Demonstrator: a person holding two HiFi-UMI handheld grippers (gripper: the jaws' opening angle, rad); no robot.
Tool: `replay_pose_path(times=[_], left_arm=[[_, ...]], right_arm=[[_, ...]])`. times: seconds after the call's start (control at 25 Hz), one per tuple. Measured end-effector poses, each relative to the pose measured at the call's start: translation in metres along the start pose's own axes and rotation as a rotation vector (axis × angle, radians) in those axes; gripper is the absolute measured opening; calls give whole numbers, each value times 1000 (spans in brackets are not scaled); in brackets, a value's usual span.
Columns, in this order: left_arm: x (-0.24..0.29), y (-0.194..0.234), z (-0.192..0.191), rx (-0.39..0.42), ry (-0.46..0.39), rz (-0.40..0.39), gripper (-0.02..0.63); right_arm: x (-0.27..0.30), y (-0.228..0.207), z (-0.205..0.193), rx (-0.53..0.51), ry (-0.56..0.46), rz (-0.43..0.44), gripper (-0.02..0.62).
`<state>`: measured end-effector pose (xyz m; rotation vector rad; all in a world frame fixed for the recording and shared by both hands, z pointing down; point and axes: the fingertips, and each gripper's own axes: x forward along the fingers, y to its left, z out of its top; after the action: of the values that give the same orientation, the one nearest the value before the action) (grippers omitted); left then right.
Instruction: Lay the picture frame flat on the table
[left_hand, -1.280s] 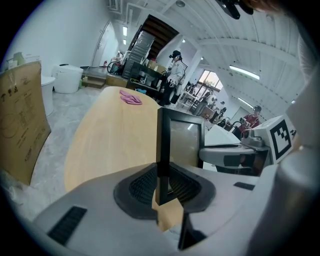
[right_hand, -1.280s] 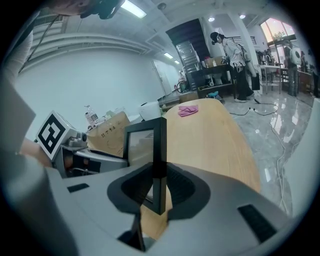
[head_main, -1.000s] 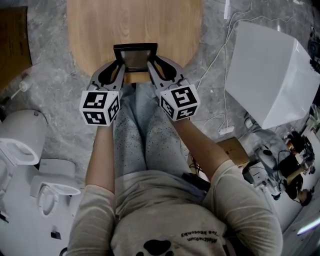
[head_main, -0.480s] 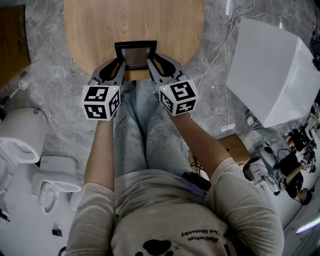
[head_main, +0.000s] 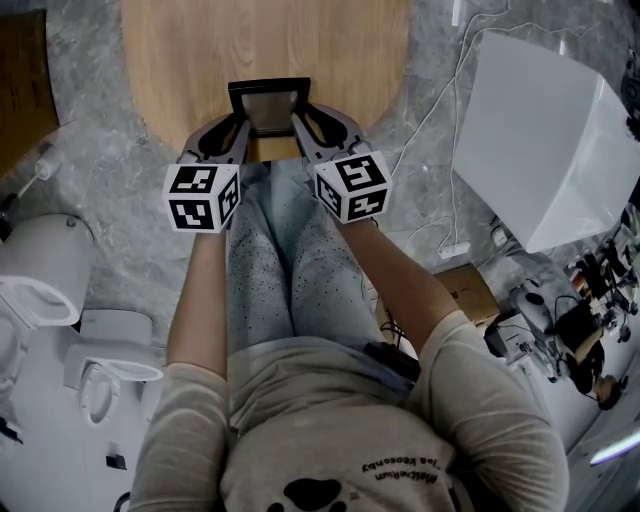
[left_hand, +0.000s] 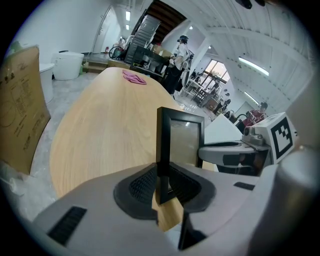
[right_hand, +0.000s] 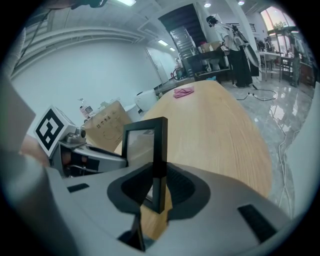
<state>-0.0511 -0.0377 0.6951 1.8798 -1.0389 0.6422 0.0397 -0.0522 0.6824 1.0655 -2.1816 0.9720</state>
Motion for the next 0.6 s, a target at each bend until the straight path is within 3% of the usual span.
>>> replay_pose_path(times=[0.6], left_arm=[[12,7,1,-46,30,-12,81]], right_arm=[[15,-12,-3,61,48,-14,90]])
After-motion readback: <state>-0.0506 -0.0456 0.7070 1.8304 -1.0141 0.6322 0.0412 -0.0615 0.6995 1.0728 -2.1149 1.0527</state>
